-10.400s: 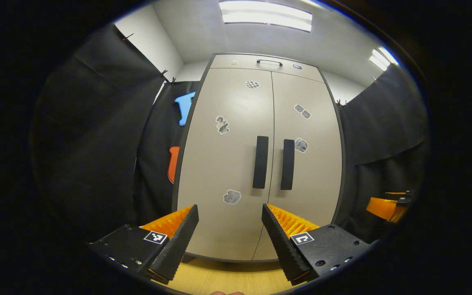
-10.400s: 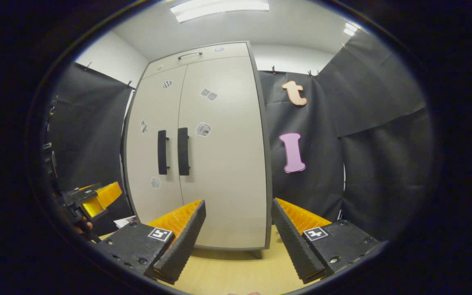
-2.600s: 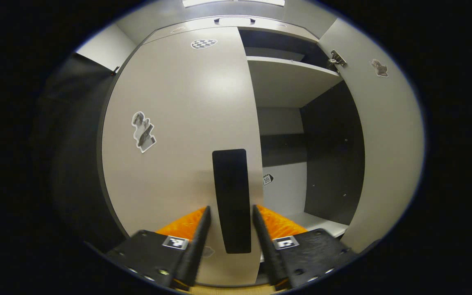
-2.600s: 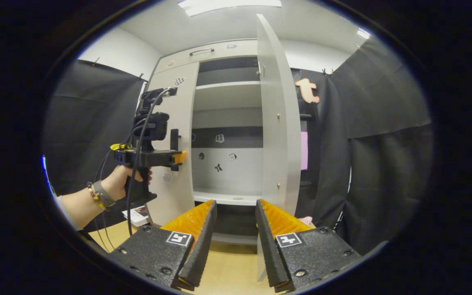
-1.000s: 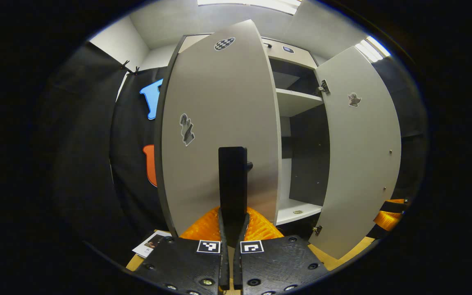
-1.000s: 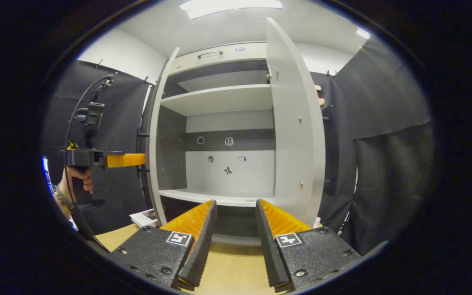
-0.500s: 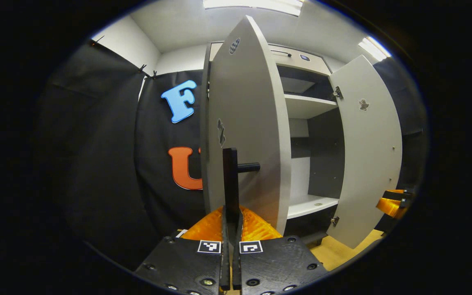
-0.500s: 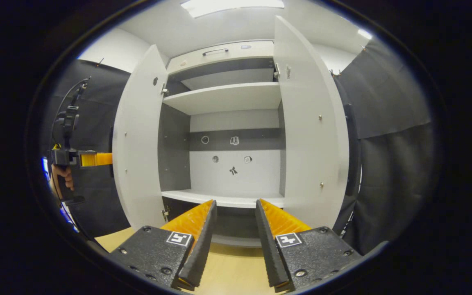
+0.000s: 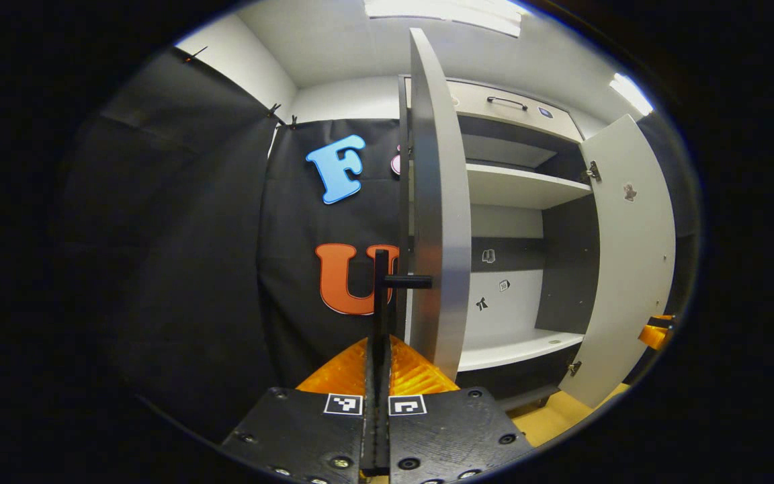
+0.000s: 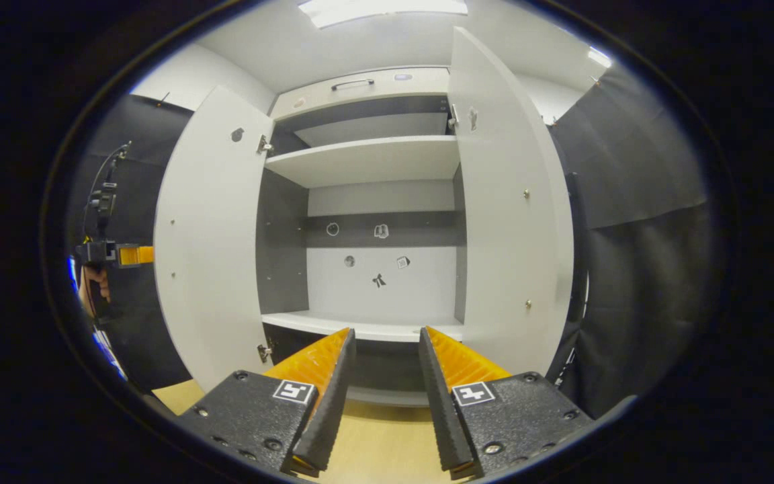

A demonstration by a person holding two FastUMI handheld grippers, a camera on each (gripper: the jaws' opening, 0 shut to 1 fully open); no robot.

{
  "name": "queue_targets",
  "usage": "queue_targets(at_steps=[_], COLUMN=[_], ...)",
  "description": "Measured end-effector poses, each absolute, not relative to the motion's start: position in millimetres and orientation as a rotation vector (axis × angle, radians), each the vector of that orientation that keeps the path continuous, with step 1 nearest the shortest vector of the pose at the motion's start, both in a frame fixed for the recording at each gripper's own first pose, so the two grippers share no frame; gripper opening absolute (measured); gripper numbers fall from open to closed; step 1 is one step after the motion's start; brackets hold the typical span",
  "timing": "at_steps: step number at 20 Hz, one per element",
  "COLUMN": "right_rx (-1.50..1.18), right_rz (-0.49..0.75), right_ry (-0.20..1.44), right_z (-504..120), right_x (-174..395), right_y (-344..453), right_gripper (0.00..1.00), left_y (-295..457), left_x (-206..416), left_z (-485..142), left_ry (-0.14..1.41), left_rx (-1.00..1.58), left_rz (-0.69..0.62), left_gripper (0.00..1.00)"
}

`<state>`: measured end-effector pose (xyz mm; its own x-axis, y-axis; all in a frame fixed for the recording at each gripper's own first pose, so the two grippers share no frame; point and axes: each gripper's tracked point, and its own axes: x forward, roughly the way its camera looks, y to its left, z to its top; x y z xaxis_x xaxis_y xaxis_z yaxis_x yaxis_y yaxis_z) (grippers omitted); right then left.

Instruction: Open the right door of the double-door shoe cabinet with the right hand, and open the left door with the left hand.

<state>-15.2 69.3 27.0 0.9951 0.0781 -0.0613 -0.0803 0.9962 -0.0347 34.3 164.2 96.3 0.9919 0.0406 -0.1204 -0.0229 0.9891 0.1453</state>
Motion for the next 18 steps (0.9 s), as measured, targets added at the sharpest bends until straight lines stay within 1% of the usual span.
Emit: queue_targets(at_steps=[1, 4, 5, 6, 7, 8, 9, 10, 11, 12, 13, 14, 16, 17, 18], right_rx=[-0.034, -0.034, -0.039, -0.043, -0.047, -0.048, -0.048, -0.045, -0.042, -0.040, -0.040, -0.040, -0.041, -0.042, -0.041], right_rz=[0.078, 0.074, 0.072, 0.072, 0.073, 0.073, 0.074, 0.074, 0.076, 0.079, 0.082, 0.084, 0.084, 0.086, 0.083], right_ry=[0.057, 0.049, 0.048, 0.050, 0.052, 0.051, 0.049, 0.045, 0.043, 0.045, 0.045, 0.045, 0.038, 0.033, 0.023], right_z=[29, 31, 32, 33, 32, 33, 34, 36, 36, 36, 36, 36, 37, 37, 37], right_x=[-14, -13, -14, -15, -16, -17, -17, -17, -16, -16, -16, -16, -21, -22, -23], right_y=[70, 71, 70, 70, 70, 69, 69, 70, 71, 72, 72, 72, 73, 73, 72], right_gripper=[0.61, 0.61, 0.61, 0.65, 0.65, 0.61, 0.61, 0.65, 0.61, 0.61, 0.65, 0.61, 0.61, 0.65, 0.61], left_y=[164, 166, 167, 168, 168, 167, 162, 147, 126, 106, 85, 69, 46, 37, 30], left_x=[34, 32, 29, 24, 18, 10, 1, -7, -12, -15, -16, -14, -8, -1, 3], left_z=[97, 96, 100, 109, 119, 125, 132, 139, 137, 131, 119, 107, 74, 59, 48], left_ry=[0.119, 0.122, 0.114, 0.089, 0.067, 0.045, 0.022, 0.008, 0.004, 0.010, 0.028, 0.047, 0.107, 0.122, 0.118], left_rx=[0.154, 0.131, 0.139, 0.154, 0.166, 0.177, 0.180, 0.167, 0.144, 0.119, 0.102, 0.089, 0.083, 0.078, 0.074], left_rz=[0.032, 0.037, 0.047, 0.059, 0.068, 0.077, 0.071, 0.046, 0.006, -0.033, -0.072, -0.102, -0.129, -0.130, -0.124], left_gripper=[0.00, 0.00, 0.00, 0.02, 0.02, 0.01, 0.01, 0.00, 0.00, 0.00, 0.00, 0.00, 0.00, 0.00, 0.00])
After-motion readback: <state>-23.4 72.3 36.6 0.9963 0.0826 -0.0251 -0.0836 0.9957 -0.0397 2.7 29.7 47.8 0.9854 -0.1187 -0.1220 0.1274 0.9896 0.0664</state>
